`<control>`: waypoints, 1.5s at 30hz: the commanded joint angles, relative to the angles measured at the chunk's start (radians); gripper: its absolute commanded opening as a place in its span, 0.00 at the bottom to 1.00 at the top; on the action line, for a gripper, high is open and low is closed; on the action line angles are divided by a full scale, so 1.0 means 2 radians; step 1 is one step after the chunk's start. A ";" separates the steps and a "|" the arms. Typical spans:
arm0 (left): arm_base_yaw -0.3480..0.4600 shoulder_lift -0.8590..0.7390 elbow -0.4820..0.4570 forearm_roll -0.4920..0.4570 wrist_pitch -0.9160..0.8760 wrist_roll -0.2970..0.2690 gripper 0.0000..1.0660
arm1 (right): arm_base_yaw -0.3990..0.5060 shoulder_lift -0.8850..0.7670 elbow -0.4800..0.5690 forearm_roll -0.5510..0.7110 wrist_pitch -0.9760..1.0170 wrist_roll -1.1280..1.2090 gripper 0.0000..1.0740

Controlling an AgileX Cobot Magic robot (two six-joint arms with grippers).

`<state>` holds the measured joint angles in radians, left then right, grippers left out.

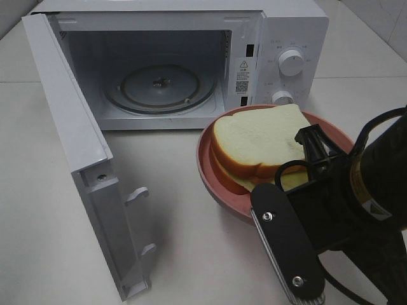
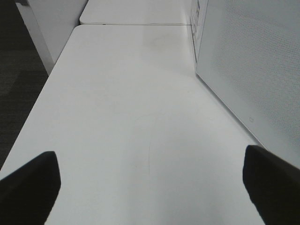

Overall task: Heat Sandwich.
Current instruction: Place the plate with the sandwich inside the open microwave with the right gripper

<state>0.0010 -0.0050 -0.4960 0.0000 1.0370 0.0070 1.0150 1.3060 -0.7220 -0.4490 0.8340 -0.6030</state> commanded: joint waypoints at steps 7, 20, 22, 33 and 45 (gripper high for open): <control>0.002 -0.013 0.002 0.000 -0.003 -0.001 0.99 | -0.083 -0.001 0.001 0.030 -0.054 -0.187 0.00; 0.002 -0.013 0.002 0.000 -0.003 -0.001 0.99 | -0.175 -0.001 0.001 0.109 -0.071 -0.432 0.00; 0.002 -0.013 0.002 0.000 -0.003 -0.001 0.99 | -0.178 0.001 0.001 0.115 -0.079 -0.436 0.00; 0.002 -0.013 0.002 0.000 -0.003 -0.001 0.99 | -0.177 0.007 0.001 0.140 -0.110 -0.447 0.00; 0.002 -0.013 0.002 0.000 -0.003 -0.001 0.99 | -0.177 0.073 -0.056 0.167 -0.125 -0.464 0.00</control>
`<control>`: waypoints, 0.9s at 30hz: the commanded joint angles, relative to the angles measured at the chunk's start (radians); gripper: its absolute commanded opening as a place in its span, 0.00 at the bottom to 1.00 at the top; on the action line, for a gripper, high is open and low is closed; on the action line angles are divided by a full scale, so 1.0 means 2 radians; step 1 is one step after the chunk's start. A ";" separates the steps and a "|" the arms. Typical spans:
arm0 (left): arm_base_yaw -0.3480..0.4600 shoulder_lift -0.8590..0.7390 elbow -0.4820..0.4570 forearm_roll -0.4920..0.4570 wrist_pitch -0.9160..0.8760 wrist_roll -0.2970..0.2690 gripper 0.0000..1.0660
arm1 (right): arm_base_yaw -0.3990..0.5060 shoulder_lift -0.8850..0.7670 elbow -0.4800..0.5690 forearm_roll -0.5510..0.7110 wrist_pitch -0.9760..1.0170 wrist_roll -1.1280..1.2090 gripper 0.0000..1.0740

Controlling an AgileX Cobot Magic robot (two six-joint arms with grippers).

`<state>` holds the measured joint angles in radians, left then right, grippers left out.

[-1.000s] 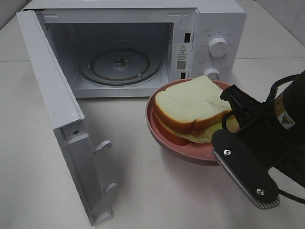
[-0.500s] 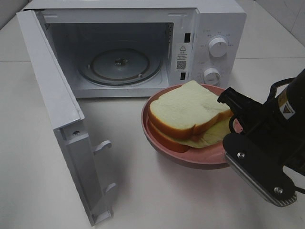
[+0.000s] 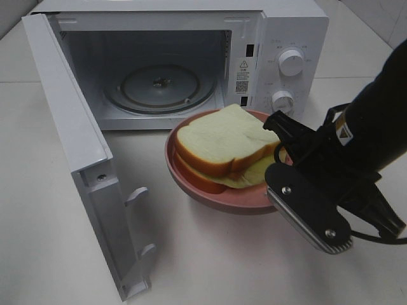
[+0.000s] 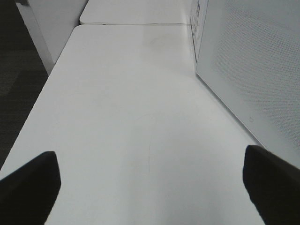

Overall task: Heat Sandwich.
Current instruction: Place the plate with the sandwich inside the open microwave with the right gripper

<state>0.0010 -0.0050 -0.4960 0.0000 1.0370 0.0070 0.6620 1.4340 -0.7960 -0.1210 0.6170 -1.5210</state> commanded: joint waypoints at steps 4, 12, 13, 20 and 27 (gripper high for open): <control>0.002 -0.013 0.002 0.000 -0.003 -0.001 0.99 | 0.000 0.025 -0.039 0.002 -0.023 -0.013 0.00; 0.002 -0.013 0.002 0.000 -0.003 -0.001 0.99 | 0.000 0.053 -0.072 0.003 -0.027 -0.014 0.00; 0.002 -0.013 0.002 0.000 -0.003 -0.001 0.99 | 0.000 0.061 -0.081 0.003 -0.029 -0.014 0.00; 0.002 -0.013 0.002 0.000 -0.003 -0.001 0.99 | 0.007 0.087 -0.105 0.003 -0.044 -0.016 0.00; 0.002 -0.013 0.002 0.000 -0.003 -0.001 0.99 | 0.018 0.112 -0.135 0.003 -0.051 -0.016 0.00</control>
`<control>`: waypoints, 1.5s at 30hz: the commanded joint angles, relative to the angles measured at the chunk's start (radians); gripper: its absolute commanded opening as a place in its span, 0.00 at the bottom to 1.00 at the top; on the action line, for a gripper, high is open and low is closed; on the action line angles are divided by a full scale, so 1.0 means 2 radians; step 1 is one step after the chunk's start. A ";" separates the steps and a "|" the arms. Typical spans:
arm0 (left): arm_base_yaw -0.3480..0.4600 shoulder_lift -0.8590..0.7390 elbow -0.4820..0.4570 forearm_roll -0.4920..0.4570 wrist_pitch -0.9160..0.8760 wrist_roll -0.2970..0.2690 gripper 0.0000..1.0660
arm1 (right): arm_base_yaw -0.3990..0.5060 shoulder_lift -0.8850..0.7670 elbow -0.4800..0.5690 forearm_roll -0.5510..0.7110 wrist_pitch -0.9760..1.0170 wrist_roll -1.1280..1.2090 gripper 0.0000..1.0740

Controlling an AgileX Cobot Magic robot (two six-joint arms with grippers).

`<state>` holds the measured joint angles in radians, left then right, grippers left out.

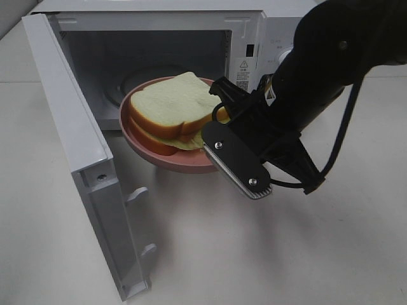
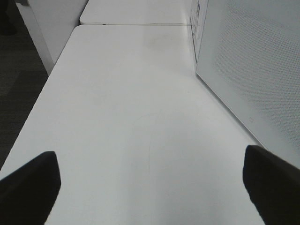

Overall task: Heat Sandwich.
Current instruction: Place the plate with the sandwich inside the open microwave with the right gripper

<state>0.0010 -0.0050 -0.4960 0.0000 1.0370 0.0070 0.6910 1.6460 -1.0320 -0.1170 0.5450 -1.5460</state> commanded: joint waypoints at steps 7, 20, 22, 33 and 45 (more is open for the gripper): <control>0.002 -0.013 0.002 0.000 -0.003 -0.001 0.99 | 0.003 0.027 -0.050 0.001 -0.013 -0.004 0.00; 0.002 -0.013 0.002 0.000 -0.003 -0.001 0.99 | 0.003 0.082 -0.113 0.001 0.005 0.001 0.00; 0.002 -0.013 0.002 0.000 -0.003 -0.001 0.99 | 0.003 0.094 -0.127 0.001 0.006 0.008 0.00; 0.002 -0.013 0.002 0.000 -0.003 -0.001 0.99 | 0.003 0.133 -0.182 0.001 0.032 0.022 0.00; 0.002 -0.013 0.002 0.000 -0.003 -0.001 0.99 | 0.003 0.175 -0.258 0.000 0.063 0.050 0.00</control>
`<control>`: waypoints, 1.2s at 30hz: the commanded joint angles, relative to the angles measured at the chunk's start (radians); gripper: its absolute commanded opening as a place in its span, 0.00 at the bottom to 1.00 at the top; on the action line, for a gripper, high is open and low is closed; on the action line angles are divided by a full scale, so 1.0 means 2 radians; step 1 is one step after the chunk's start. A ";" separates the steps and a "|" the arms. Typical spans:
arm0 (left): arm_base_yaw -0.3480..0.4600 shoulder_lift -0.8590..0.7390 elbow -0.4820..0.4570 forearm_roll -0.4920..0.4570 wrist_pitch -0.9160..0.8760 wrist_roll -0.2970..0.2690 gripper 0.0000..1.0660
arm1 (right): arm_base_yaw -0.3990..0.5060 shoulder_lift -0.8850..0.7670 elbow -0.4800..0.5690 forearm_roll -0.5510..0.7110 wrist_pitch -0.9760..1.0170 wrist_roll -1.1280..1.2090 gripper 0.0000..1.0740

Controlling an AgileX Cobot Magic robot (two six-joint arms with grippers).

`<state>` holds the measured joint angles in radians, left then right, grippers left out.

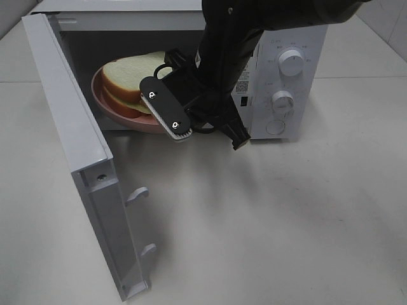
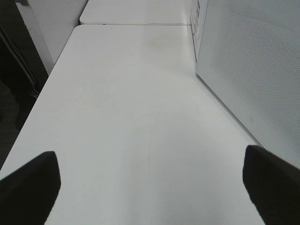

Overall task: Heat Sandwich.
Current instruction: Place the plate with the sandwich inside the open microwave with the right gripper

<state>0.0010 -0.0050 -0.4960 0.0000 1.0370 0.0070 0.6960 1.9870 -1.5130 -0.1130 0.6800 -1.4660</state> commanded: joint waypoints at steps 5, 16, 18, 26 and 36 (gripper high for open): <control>0.002 -0.013 0.002 0.000 -0.003 -0.001 0.99 | 0.001 0.021 -0.048 -0.003 0.012 0.021 0.00; 0.002 -0.013 0.002 0.000 -0.003 -0.001 0.99 | 0.001 0.067 -0.129 -0.005 0.056 0.054 0.00; 0.002 -0.013 0.002 0.000 -0.003 -0.001 0.99 | 0.001 0.081 -0.148 -0.005 0.062 0.062 0.00; 0.002 -0.013 0.002 0.000 -0.003 -0.001 0.99 | -0.001 0.113 -0.196 -0.006 0.083 0.081 0.00; 0.002 -0.013 0.002 0.000 -0.003 -0.001 0.99 | -0.001 0.151 -0.255 -0.006 0.095 0.100 0.00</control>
<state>0.0010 -0.0050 -0.4960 0.0000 1.0370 0.0070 0.6960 2.2850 -1.9990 -0.1200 0.8830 -1.2810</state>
